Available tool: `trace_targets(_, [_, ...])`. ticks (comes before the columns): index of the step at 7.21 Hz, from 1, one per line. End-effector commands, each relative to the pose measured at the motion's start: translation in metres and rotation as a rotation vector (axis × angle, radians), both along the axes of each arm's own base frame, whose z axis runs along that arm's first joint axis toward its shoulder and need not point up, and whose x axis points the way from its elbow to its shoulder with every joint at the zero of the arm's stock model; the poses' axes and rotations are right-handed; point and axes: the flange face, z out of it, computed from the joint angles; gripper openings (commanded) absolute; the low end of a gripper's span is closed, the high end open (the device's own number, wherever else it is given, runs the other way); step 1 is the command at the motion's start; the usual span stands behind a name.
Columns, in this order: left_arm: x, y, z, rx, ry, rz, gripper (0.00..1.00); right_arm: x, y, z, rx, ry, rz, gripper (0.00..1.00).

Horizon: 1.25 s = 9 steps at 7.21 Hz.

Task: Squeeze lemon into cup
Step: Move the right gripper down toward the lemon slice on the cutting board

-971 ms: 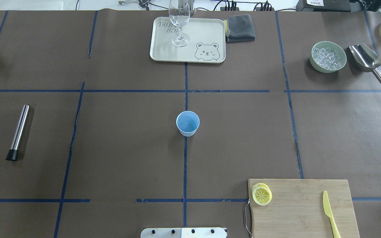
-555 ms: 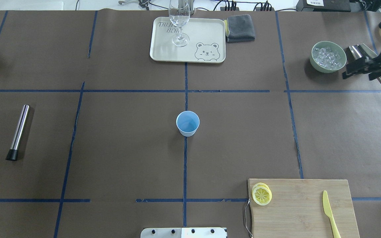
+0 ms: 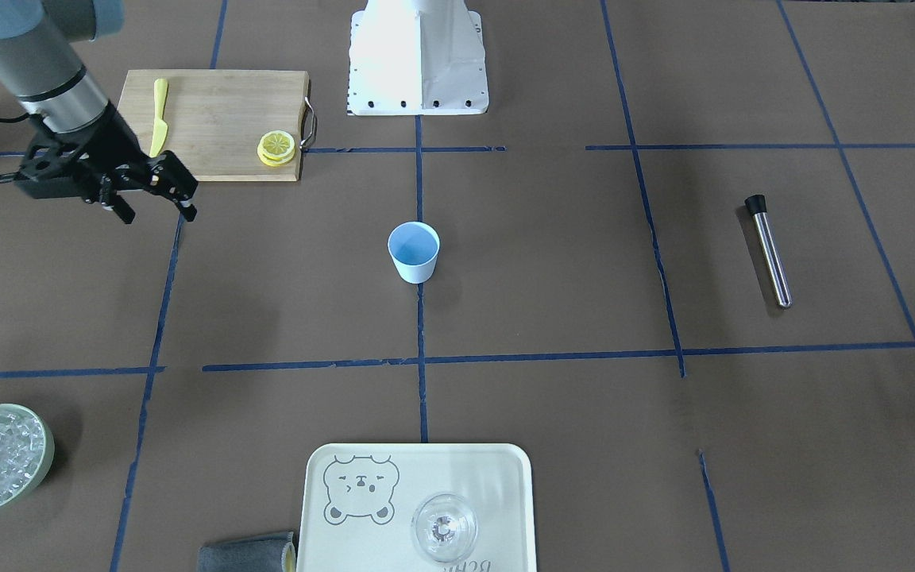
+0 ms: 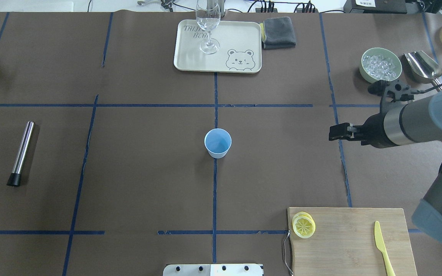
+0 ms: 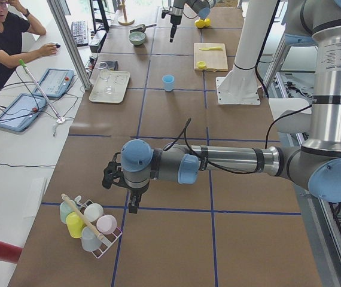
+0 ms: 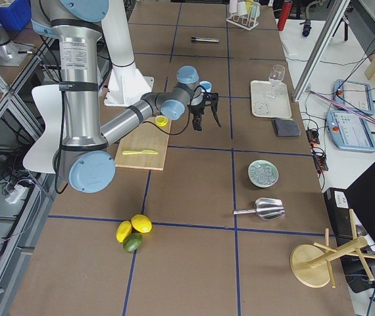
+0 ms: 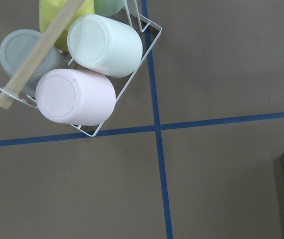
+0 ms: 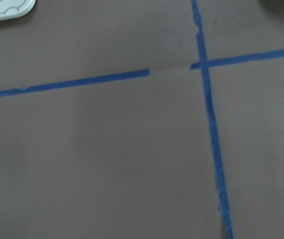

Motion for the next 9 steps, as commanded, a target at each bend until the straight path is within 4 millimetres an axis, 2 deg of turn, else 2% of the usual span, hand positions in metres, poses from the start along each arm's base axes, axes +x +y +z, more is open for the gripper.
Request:
trace_targets(1, [0.0,0.0,0.001,0.001,0.0,-0.001,1.0,-0.055,0.069,-0.014,0.003,-0.004,-0.011,1.0])
trace_targets(3, [0.0,0.0,-0.001,0.004,0.001,-0.002,1.0,-0.089,0.115,-0.007,0.047,0.031,-0.022,1.0])
trace_targets(5, [0.0,0.001,-0.002,0.006,0.004,-0.001,1.0,-0.108,0.144,-0.005,0.073,0.095,-0.054,1.0])
trace_targets(6, [0.0,0.001,-0.002,0.006,0.006,-0.001,1.0,-0.122,0.153,-0.017,0.092,0.103,-0.061,1.0])
trace_targets(9, [0.001,0.002,0.003,-0.013,0.011,-0.009,1.0,-0.136,0.174,-0.016,0.118,0.109,-0.088,1.0])
